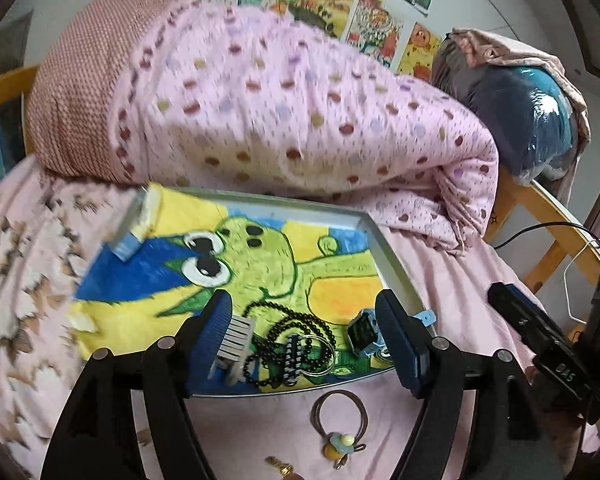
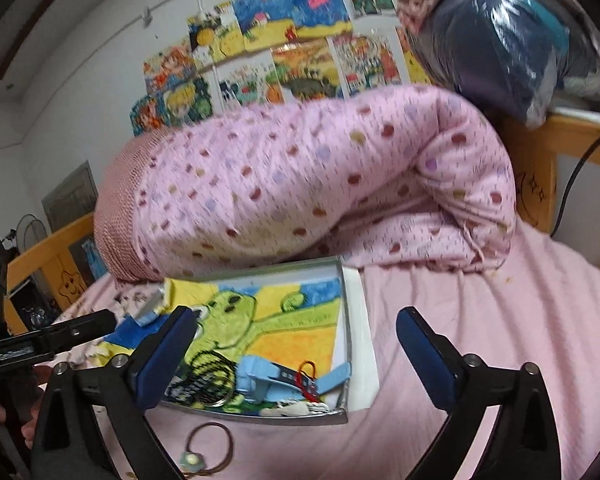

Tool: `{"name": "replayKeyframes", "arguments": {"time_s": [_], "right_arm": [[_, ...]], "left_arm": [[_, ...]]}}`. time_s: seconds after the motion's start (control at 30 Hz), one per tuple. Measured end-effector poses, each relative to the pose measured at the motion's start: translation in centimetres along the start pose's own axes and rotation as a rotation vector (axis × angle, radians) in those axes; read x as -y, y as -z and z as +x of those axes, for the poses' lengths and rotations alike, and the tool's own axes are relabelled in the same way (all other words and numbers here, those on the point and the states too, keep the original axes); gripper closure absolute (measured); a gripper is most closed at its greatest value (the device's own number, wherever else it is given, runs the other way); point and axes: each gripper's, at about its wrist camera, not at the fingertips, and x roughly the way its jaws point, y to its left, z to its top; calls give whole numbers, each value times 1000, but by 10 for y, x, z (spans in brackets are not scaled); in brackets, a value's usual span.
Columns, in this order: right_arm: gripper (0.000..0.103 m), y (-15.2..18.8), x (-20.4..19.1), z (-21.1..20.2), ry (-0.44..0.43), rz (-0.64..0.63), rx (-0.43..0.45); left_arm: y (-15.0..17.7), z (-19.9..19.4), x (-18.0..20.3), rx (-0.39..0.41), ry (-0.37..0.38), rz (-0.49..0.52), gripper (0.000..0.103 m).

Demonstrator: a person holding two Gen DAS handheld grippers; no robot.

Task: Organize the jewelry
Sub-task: 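Lift both tools away from the tray over the remaining jewelry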

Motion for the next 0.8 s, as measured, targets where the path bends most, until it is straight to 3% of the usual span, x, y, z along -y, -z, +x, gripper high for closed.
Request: {"name": "replayKeyframes", "arguments": {"time_s": [0.03,0.1,0.47,0.8], "right_arm": [[0,-3,-4,-6,-5,-5,13],[0,-6,-10,-17,-9,-14,32],[0,3,-56,-97,7,-119,116],[0,20,-89,-143,13,-141,120]], "left_arm": [[-1,-5,1,9,-2,3,11],[-2,-24,0,61,2,-9,2],[13,-101,2,197,-46,48,2],[50,-153,-7,220,-67,70,2]]}}
